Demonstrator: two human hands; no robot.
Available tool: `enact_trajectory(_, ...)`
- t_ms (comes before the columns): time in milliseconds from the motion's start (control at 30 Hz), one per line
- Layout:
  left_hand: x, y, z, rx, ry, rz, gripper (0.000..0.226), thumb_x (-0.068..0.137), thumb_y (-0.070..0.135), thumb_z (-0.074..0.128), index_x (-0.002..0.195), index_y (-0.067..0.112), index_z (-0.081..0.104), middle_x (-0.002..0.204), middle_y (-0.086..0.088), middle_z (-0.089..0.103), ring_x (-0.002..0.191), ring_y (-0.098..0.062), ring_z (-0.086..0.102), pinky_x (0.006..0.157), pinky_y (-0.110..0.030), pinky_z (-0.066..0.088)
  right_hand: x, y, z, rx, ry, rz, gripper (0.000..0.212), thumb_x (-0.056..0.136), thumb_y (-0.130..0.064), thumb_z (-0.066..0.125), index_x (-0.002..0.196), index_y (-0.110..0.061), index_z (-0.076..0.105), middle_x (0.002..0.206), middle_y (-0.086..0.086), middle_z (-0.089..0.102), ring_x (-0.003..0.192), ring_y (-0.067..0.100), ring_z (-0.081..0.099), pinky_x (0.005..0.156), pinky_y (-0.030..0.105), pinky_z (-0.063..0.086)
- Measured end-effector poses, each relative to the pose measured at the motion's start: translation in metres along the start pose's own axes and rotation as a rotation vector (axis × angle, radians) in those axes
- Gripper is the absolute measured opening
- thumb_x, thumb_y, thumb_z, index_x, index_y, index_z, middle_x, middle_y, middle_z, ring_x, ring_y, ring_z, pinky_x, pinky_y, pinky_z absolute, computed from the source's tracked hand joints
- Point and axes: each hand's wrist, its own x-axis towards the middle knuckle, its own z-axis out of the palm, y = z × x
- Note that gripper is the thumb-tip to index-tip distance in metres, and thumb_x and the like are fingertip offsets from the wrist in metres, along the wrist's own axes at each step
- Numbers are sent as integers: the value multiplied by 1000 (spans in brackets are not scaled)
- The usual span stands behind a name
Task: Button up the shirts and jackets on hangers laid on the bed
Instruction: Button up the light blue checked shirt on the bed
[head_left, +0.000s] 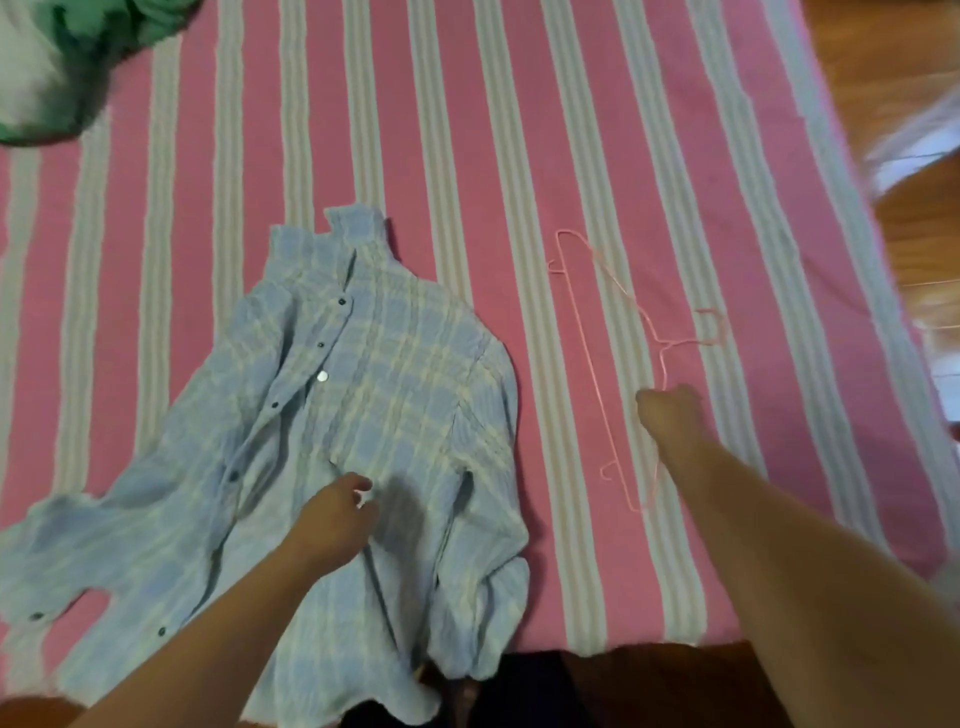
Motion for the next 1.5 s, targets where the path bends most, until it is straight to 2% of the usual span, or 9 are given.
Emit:
enact_trajectory(233, 44, 4, -5, 13, 258, 44, 40, 100, 17, 54, 140, 16, 52, 137, -9, 54, 103, -23, 61, 80, -37, 51, 39, -82, 19, 416, 250, -12, 62, 96, -38, 55, 145, -4, 39, 139, 13, 53, 118, 28, 59, 92, 34, 49)
enact_trajectory(333, 64, -6, -22, 34, 387, 32, 45, 97, 14, 54, 142, 16, 48, 137, -13, 52, 93, -27, 61, 74, -39, 50, 32, -106, 19, 625, -43, -139, 41, 98, -21, 47, 136, -6, 54, 94, 0, 62, 68, 8, 52, 58, 24, 43)
enact_trajectory(500, 93, -25, -56, 236, 509, 115, 48, 93, 10, 58, 140, 4, 49, 133, -25, 50, 116, -45, 50, 89, -52, 44, -34, -133, 39, 1001, -325, -387, 31, 103, -12, 31, 105, -25, 59, 53, -5, 28, 41, 9, 23, 39, 14, 18)
enact_trajectory(767, 174, -36, -94, 580, 455, 280, 29, 101, 18, 42, 131, 19, 44, 123, -11, 57, 106, -34, 54, 80, -46, 50, -152, -126, 53, 605, -138, -768, 25, 105, -37, 46, 116, -32, 68, 61, -3, 28, 49, 13, 22, 44, 25, 19)
enact_trajectory(967, 174, -59, -192, -324, 659, 127, 38, 108, 21, 37, 96, -3, 64, 88, -21, 62, 88, -38, 60, 69, -38, 40, -201, -130, 111, 520, -285, -634, 34, 107, -27, 45, 81, -14, 61, 50, -5, 25, 42, 11, 20, 45, 18, 16)
enact_trajectory(1133, 117, -86, -279, -381, 716, 288, 38, 107, 22, 44, 74, 5, 47, 63, -7, 41, 58, -23, 38, 51, -36, 24, -218, -145, 148, 119, -448, -531, 41, 105, -35, 49, 73, -11, 56, 50, 1, 24, 41, 12, 19, 45, 17, 17)
enact_trajectory(1267, 58, -77, -267, -356, 495, 549, 38, 106, 25, 49, 69, 17, 50, 59, 10, 45, 55, -7, 39, 55, -31, 32, -239, -194, 185, -12, -525, -559, 44, 105, -41, 45, 73, -12, 52, 50, 5, 26, 41, 14, 21, 43, 18, 18)
enact_trajectory(1433, -1, -87, -204, 76, -549, 646, 24, 104, 37, 54, 124, 26, 63, 79, 11, 61, 68, -1, 53, 73, -29, 50, -235, -233, 230, -397, -484, -654, 38, 105, -33, 46, 78, -13, 64, 61, 7, 51, 52, 19, 47, 52, 28, 39)
enact_trajectory(1500, 14, -105, -197, 267, -659, 635, 30, 104, 38, 52, 129, 25, 61, 107, 6, 70, 89, -5, 59, 88, -31, 51, -228, -235, 241, -491, -416, -662, 21, 101, -18, 50, 87, -13, 65, 79, 8, 59, 64, 18, 51, 61, 30, 42)
